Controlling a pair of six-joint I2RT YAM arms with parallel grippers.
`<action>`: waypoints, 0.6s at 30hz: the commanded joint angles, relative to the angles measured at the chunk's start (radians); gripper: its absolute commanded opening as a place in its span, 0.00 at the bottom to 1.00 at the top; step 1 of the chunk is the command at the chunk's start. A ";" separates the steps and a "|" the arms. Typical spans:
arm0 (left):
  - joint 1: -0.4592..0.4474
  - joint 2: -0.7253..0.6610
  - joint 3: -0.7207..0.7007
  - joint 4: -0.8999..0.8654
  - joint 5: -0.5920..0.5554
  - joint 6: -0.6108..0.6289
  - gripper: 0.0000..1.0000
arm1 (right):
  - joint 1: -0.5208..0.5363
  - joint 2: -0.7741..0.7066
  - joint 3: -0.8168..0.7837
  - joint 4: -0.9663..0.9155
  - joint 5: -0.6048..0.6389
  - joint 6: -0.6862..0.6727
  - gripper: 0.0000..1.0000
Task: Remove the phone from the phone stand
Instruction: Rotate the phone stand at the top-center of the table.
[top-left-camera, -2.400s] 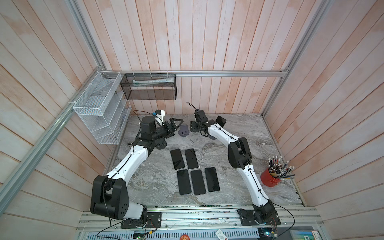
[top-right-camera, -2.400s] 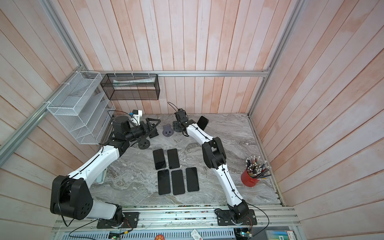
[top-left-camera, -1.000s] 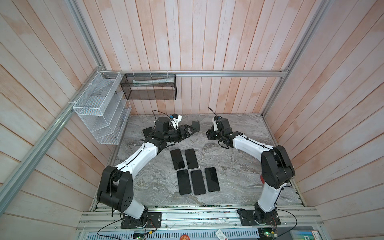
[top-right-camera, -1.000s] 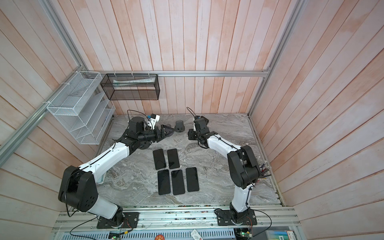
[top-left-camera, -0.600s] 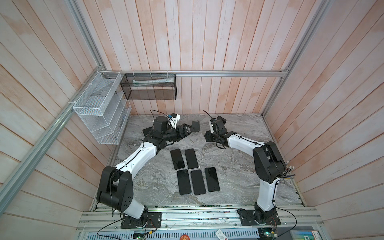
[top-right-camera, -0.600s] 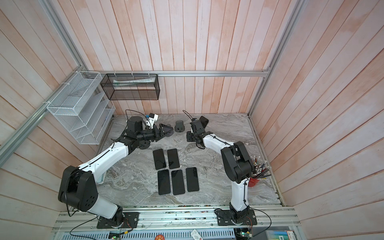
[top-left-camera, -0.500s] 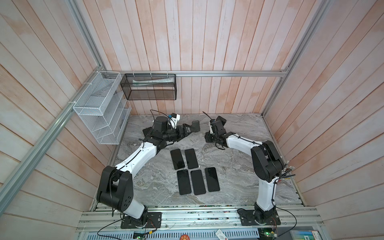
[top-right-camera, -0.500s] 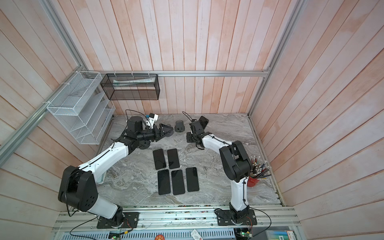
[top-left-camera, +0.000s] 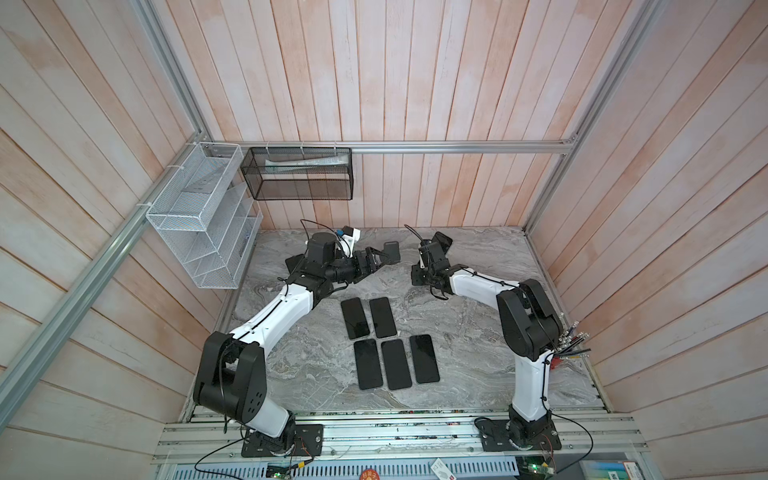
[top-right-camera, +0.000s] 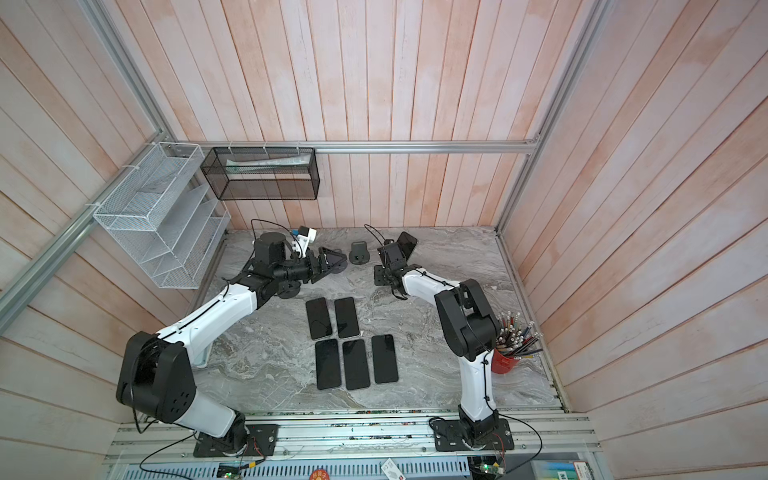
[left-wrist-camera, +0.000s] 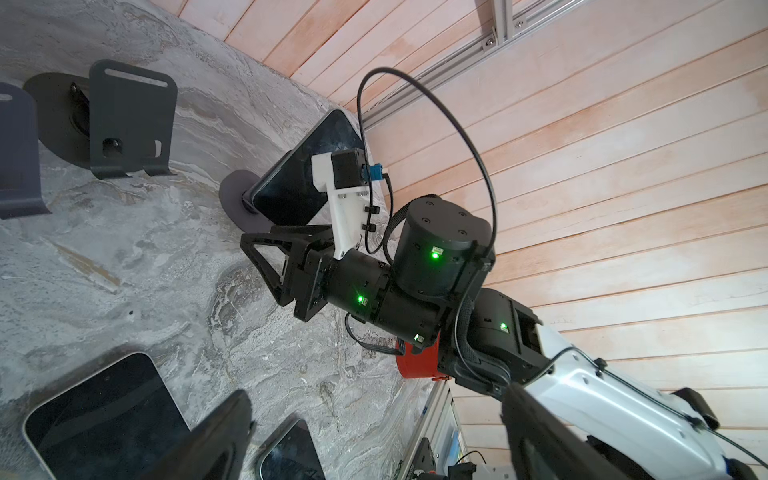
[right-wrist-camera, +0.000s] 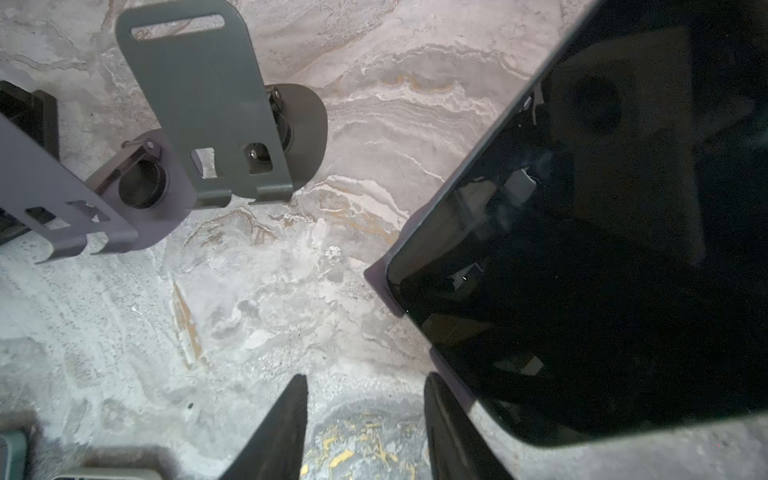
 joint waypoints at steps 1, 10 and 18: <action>0.003 0.012 0.013 0.017 0.015 0.002 0.95 | 0.002 0.018 0.025 -0.006 0.033 -0.015 0.48; 0.003 0.008 0.011 0.020 0.007 0.003 0.95 | -0.001 0.004 0.003 -0.004 0.033 -0.017 0.48; 0.006 0.012 0.012 0.019 0.007 0.004 0.95 | -0.013 -0.010 -0.011 -0.004 0.037 -0.023 0.48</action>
